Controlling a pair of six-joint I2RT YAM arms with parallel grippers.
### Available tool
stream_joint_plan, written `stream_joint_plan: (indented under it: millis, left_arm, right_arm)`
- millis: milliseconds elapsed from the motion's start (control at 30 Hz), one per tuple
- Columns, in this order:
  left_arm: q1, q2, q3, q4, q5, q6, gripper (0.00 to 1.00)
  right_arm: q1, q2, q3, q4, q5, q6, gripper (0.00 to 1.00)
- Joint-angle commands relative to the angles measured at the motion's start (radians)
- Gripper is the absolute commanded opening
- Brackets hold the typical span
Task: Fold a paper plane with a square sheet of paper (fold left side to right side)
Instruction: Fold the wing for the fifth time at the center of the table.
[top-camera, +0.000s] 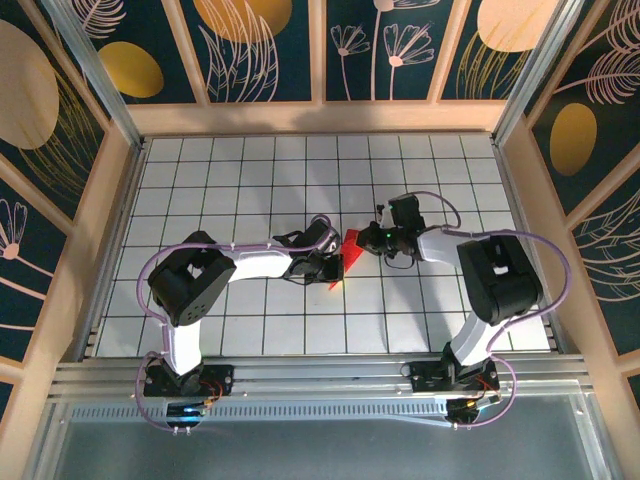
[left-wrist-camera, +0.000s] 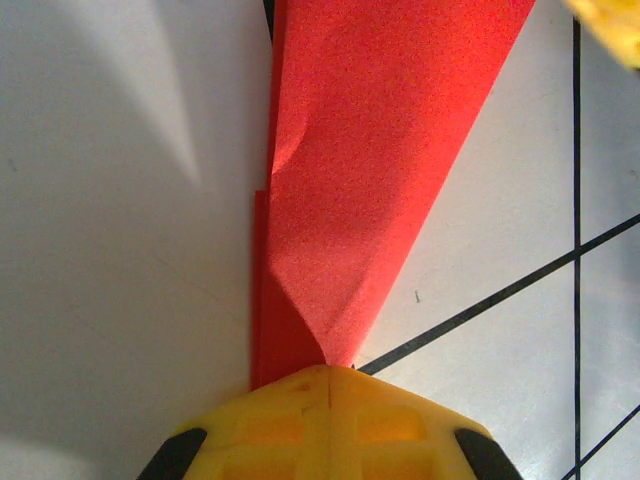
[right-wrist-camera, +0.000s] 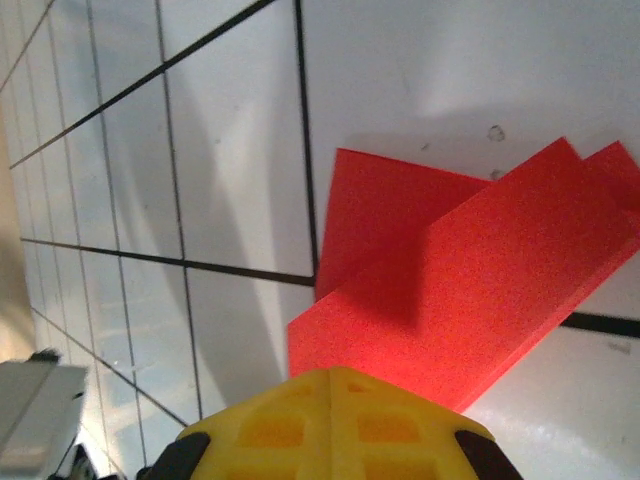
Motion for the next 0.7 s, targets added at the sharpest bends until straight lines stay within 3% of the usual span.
stream_joint_plan:
  millis: [0,333,667]
  left_arm:
    - [0.005,0.034,-0.025,-0.174,-0.038,0.012,0.0]
    - [0.011,-0.024,0.038,-0.132,0.025,0.029,0.0]
    - [0.039,-0.03,0.072,-0.013,0.191,0.023,0.0]
  right_arm:
    - [0.007,0.052,0.033,0.025,0.0,0.016,0.0]
    - [0.007,0.133,0.009,-0.058,0.021,-0.038,0.0]
    - [0.006,0.128,-0.023,-0.047,0.027,-0.036,0.0]
